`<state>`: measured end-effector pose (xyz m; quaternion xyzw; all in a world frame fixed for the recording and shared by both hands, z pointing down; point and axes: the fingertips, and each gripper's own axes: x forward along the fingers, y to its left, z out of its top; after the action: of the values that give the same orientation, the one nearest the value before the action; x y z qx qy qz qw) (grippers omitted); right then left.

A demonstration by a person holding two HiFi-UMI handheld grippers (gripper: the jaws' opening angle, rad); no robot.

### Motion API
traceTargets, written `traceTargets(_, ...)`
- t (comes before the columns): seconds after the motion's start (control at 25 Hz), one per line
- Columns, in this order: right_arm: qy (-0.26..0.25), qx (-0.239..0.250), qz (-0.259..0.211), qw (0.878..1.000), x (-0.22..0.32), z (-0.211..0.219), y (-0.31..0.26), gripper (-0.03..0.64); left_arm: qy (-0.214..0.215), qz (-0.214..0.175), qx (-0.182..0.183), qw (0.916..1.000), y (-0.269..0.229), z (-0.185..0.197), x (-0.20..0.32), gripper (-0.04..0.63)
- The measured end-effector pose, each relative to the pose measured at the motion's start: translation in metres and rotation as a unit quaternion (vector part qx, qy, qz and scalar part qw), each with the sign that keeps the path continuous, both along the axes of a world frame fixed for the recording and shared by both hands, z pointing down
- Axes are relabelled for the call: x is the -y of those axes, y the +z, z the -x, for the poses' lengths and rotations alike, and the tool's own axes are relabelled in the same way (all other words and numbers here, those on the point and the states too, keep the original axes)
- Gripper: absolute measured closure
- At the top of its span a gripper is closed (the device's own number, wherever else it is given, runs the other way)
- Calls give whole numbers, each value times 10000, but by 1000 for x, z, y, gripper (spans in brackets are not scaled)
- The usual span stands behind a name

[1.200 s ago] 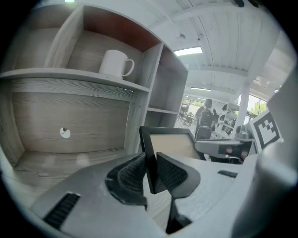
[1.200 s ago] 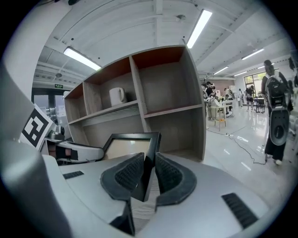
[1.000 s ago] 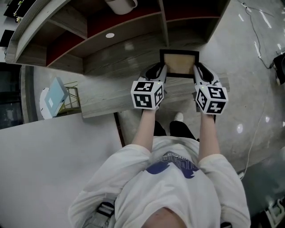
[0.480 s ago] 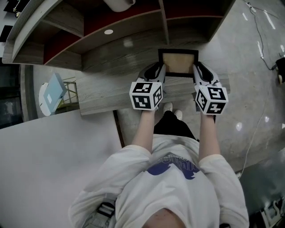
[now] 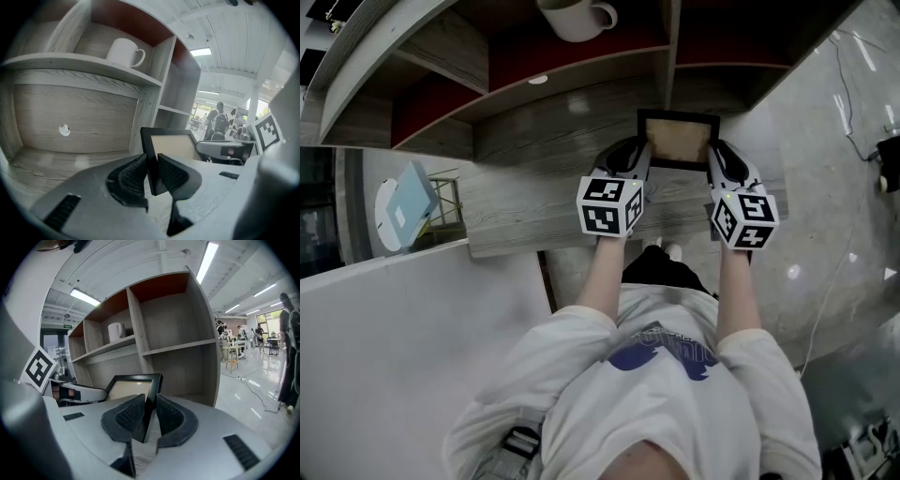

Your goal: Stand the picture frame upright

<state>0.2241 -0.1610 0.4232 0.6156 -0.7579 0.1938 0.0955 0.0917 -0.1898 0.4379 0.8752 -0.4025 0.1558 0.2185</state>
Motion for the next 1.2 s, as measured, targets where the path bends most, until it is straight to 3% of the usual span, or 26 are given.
traceTargets(0.4,-255,-155,159,9994,19,5,25,545,-99,162,-25,9998,29,5,14,518)
traceTargets(0.72,-782,-130,141,9968,42,-12,44,543,-490,91,7,9988,47,-11,23,517)
traceTargets(1.2,-1808,-67,-27,9835,80,-25,73,541,-1226,27,-71,9924,77,-25,37,514)
